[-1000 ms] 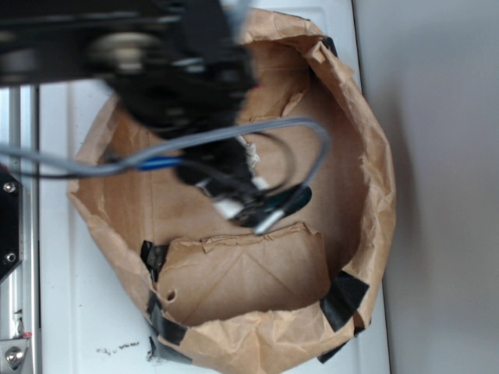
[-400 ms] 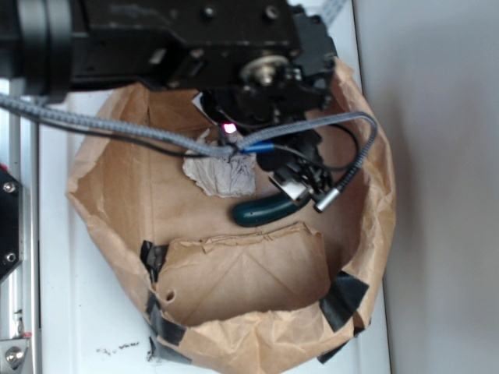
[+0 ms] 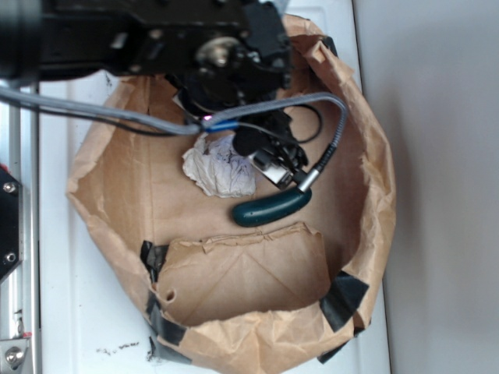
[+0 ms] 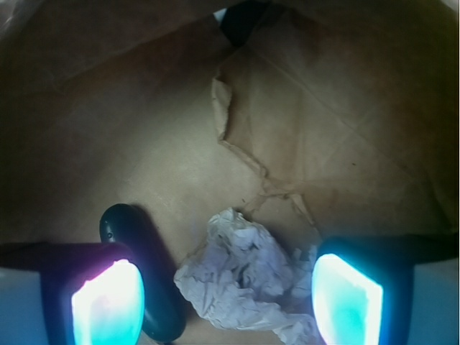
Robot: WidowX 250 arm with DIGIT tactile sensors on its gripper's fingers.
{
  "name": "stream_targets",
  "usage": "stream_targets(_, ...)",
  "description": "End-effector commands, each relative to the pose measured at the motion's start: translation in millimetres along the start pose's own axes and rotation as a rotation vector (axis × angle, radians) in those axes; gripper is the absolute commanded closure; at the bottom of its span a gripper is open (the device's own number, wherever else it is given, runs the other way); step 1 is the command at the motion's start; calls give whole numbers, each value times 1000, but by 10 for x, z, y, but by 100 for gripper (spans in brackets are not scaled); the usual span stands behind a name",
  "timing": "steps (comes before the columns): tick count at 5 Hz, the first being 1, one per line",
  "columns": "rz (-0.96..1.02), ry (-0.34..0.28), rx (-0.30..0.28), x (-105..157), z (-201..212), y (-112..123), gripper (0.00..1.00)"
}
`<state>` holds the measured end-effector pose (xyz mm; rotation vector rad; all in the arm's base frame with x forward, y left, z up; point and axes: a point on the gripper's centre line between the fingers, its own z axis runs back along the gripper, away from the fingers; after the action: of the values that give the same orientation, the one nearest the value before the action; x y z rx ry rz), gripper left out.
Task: Grab the white paper.
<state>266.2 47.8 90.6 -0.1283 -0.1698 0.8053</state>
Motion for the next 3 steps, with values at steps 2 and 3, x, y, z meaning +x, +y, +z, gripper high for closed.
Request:
stream_targets(2,168,-69,-81,-20,0,-13,0)
stream_targets(3,170,-43,-68,8,-120,-23,0)
